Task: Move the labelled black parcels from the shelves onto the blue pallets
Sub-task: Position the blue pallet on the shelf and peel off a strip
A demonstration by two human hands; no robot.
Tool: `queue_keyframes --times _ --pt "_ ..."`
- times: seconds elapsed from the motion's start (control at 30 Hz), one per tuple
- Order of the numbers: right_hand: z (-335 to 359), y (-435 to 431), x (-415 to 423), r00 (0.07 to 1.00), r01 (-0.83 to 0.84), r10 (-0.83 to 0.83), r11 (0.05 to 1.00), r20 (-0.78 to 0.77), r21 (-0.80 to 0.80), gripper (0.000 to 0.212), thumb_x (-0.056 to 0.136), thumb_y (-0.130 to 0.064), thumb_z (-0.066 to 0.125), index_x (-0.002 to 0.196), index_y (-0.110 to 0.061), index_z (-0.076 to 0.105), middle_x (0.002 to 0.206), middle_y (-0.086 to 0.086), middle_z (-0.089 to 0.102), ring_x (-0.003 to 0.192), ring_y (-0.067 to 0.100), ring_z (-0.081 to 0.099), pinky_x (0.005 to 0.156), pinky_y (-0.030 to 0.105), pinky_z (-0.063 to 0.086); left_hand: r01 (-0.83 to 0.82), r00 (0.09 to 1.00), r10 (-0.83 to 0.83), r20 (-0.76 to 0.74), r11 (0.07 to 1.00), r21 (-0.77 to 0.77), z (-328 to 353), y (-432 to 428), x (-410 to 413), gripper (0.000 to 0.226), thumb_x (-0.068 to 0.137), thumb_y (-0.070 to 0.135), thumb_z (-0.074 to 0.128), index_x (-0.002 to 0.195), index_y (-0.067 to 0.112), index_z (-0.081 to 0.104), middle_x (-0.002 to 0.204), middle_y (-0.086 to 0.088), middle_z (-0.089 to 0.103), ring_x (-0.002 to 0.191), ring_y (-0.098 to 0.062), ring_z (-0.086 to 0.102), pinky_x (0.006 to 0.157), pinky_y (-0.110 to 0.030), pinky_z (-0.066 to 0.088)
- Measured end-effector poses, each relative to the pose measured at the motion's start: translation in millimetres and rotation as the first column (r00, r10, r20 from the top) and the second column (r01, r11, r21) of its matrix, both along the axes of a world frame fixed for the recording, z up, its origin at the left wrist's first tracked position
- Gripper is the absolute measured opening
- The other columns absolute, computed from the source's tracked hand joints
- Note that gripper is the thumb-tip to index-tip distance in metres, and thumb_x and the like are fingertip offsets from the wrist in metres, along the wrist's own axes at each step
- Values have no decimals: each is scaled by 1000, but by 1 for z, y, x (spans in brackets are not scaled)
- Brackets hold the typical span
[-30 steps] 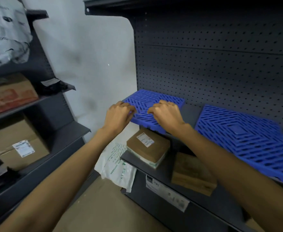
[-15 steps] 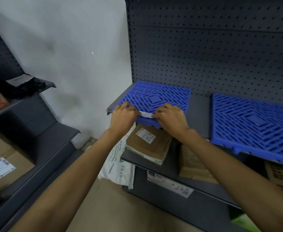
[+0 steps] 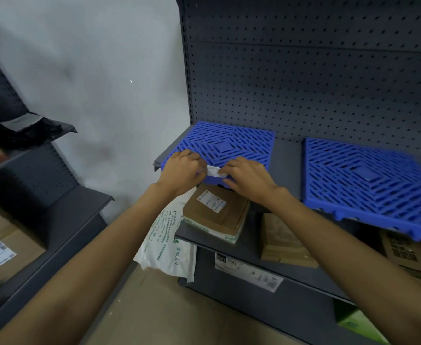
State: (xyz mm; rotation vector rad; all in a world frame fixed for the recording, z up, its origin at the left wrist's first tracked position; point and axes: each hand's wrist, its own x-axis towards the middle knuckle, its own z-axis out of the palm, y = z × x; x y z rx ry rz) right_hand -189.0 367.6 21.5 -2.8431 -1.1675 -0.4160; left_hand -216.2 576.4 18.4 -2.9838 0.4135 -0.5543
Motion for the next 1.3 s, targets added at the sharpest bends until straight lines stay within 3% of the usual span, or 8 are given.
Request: queue_keyframes --times 0.13,0.43,0.57,0.83,1.1,1.3 --pt "18 -36 4 995 88 -86 996 42 -29 32 99 -32 50 131 -28 56 125 -2 61 114 22 56 79 38 50 60 998 -61 13 998 26 17 -30 13 30 97 36 49 115 19 66 114 -2 68 107 -26 57 88 -40 46" --pt "31 -191 -8 921 389 -389 915 25 -105 28 99 -30 47 121 -21 63 119 5 63 111 29 57 82 39 47 242 970 -242 -13 961 138 34 -174 44 30 98 40 48 119 23 62 116 -1 65 113 -24 55 87 -40 46" --pt "36 -262 -13 898 440 -438 893 44 -97 30 101 -26 47 128 -23 58 123 5 62 110 29 56 80 40 48 337 941 -338 -15 934 119 41 -236 53 30 99 37 49 122 23 62 118 -2 66 113 -25 56 86 -38 45" --pt "45 -408 -21 852 523 -519 838 68 -154 31 97 -16 47 126 -21 59 118 7 63 106 31 59 73 38 48 416 909 -416 -11 906 77 44 -382 73 31 98 39 53 122 23 63 116 0 68 111 -22 57 84 -36 47" --pt "30 -531 -6 818 573 -571 797 72 -188 25 97 -19 47 118 -16 59 114 7 63 104 31 60 73 38 49 382 924 -382 -17 924 15 28 -514 88 31 92 31 53 121 24 64 118 1 68 111 -22 58 84 -36 46" --pt "8 -575 22 811 576 -585 795 12 -190 39 94 -13 51 133 -17 50 121 6 60 111 29 57 81 40 50 367 929 -368 -33 930 -24 9 -567 105 30 93 32 54 119 24 66 111 2 70 101 -21 61 73 -33 45"
